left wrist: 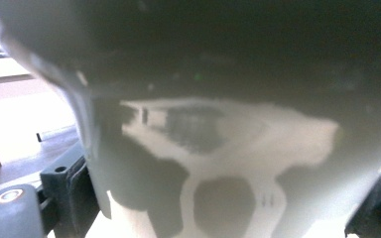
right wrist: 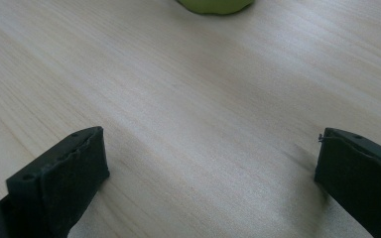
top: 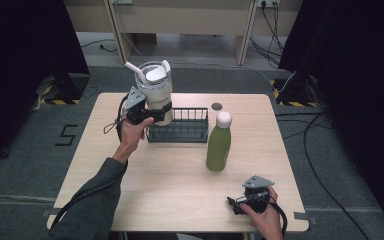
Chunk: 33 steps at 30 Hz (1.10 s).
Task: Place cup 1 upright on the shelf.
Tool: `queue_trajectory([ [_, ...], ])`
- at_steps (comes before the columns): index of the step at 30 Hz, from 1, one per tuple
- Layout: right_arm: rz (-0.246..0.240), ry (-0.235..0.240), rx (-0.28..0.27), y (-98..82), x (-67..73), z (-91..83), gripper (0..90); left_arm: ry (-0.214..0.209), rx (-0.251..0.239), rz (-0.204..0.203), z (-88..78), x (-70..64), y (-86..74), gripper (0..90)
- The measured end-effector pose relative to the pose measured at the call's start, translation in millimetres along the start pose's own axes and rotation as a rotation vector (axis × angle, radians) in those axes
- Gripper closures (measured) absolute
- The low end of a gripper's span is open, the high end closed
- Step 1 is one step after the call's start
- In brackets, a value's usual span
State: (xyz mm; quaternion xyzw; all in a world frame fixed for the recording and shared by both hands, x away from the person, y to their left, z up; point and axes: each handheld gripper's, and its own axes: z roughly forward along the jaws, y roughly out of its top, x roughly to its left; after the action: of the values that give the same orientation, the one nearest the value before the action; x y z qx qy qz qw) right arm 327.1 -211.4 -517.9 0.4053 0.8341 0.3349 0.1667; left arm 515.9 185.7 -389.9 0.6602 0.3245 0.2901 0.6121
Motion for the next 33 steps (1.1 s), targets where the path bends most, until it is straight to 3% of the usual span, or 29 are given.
queue_trajectory([
  [9,0.000,0.000,0.000,0.0,0.0,0.0,0.2,0.021,0.000,0.019,4.6,5.7,0.9,9.8],
  [33,0.000,0.000,0.000,0.0,0.0,0.0,0.2,0.012,0.012,-0.005,21.7,10.0,-11.8,9.8],
])
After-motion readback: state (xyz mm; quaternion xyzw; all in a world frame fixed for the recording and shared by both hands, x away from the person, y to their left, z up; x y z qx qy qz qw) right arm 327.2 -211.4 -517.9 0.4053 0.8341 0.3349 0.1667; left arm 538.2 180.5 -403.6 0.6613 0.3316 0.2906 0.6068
